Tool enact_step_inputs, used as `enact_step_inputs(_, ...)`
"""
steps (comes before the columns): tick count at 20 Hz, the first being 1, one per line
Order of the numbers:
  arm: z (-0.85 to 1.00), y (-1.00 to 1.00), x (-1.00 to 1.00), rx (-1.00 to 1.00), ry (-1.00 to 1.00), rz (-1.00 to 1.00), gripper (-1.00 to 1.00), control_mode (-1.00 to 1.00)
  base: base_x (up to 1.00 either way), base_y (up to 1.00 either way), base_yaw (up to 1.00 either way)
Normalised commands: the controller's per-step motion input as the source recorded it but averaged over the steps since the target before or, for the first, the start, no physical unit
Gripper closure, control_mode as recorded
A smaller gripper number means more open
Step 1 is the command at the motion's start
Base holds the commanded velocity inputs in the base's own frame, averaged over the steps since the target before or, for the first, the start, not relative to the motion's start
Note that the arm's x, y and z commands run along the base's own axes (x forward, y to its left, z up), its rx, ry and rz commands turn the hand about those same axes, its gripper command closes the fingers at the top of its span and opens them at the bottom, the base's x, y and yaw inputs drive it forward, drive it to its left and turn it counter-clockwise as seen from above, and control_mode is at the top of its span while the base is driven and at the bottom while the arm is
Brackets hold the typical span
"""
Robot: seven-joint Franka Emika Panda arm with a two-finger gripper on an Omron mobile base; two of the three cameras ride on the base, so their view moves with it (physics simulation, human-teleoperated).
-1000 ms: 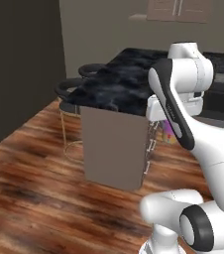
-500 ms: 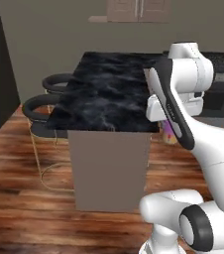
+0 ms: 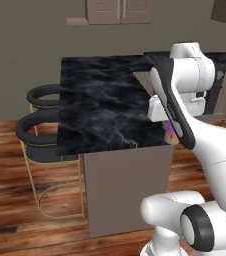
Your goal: Move the drinks to the dining counter.
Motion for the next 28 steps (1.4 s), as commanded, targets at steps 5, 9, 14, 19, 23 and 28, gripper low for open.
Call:
enact_step_inputs(5,0.00,0.00,0.00,0.00,0.00,0.00,1.00,1.00,0.47,0.68,-0.25)
enact_step_inputs(9,0.00,0.00,0.00,0.00,0.00,0.00,1.00,1.00,0.45,0.71,-0.21)
enact_step_inputs(14,0.00,0.00,0.00,0.00,0.00,0.00,1.00,1.00,0.48,0.38,-0.10)
enact_step_inputs(19,0.00,0.00,0.00,0.00,0.00,0.00,1.00,1.00,0.59,0.43,-0.01)
enact_step_inputs(23,0.00,0.00,0.00,0.00,0.00,0.00,1.00,1.00,0.40,0.43,0.00)
enact_step_inputs(28,0.00,0.00,0.00,0.00,0.00,0.00,1.00,1.00,0.47,0.36,0.02)
